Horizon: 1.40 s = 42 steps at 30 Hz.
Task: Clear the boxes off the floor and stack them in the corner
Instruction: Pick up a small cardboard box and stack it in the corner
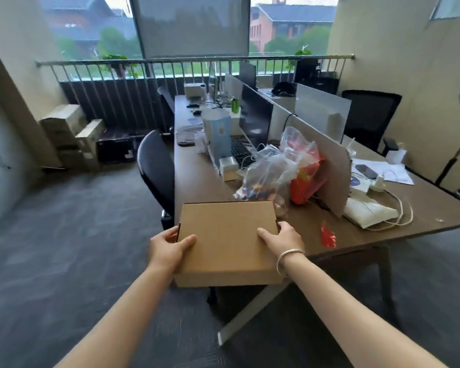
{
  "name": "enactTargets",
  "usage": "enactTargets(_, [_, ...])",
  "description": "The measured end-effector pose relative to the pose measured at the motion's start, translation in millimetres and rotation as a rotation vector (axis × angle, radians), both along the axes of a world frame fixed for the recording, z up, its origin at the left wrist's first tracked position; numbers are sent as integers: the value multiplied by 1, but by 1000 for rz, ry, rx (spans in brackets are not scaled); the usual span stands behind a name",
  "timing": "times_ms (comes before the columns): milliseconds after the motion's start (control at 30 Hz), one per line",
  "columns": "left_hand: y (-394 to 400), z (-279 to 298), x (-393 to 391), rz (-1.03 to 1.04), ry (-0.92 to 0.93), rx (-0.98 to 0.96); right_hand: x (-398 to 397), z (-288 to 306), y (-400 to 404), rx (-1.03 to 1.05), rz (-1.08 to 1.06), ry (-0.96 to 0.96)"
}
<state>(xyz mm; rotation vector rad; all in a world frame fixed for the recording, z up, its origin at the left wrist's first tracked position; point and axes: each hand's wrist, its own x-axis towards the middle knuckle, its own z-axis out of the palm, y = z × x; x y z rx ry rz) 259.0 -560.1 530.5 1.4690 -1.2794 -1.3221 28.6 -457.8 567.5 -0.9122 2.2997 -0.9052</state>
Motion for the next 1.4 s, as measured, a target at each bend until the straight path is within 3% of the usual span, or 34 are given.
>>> enactTargets(267, [-124,-1,212,299,21,-7,187,14,-172,0,328,15])
enactTargets(567, [-252,18,378,435,-88,-72,349,16,-340,-37,451,-104])
enactTargets(867, [-420,0,446,476,-86,-54,417,3,-522,-20,495,-75])
enactTargets(1400, [-827,16,546,608,-84,-58,528,8,-970,-9,629,-39])
